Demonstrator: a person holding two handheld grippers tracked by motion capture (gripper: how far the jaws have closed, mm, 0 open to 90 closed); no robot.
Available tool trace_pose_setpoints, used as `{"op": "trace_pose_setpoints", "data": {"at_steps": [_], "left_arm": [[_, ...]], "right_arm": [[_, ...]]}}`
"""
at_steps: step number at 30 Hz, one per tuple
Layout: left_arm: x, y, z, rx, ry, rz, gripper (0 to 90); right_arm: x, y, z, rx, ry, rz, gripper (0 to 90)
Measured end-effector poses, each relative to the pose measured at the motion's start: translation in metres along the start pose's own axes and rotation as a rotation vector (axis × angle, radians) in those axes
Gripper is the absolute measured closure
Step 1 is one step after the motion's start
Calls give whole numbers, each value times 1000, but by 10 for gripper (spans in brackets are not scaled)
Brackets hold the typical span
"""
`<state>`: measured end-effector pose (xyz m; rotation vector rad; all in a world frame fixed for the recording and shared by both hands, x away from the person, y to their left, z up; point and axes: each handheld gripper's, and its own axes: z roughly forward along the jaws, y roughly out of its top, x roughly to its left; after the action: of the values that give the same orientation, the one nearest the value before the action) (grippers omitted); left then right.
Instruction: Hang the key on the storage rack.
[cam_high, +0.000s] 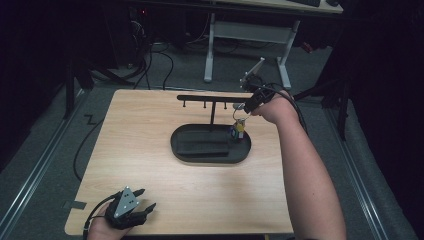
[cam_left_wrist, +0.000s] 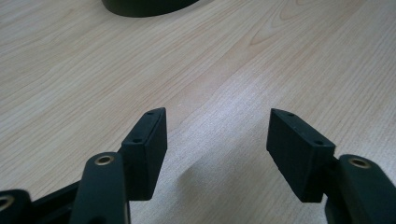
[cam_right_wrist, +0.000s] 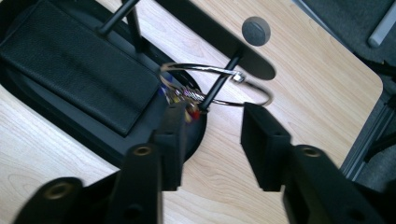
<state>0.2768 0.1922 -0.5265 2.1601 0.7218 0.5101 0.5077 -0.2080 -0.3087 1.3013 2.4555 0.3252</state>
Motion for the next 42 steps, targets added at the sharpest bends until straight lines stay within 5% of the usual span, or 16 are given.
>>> {"op": "trace_pose_setpoints", "data": {"at_steps": [16,20,22,29,32,42], "left_arm": [[-2,0,0,7,2,4,386],[-3,1,1,9,-4,5,388],[-3,1,1,10,-7,7,388],[-4,1,1,10,-5,6,385],[-4,0,1,6,-2,3,384],[-5,0,2,12,-6,6,386]], "right_arm": [[13,-41,2,-152,15,28,304],[11,-51,6,-193,114,79,265],[11,-55,7,-217,128,89,257],[19,-73,14,-279,88,103,156],[20,-85,20,-298,101,133,150],[34,-133,38,-339,98,128,105]]}}
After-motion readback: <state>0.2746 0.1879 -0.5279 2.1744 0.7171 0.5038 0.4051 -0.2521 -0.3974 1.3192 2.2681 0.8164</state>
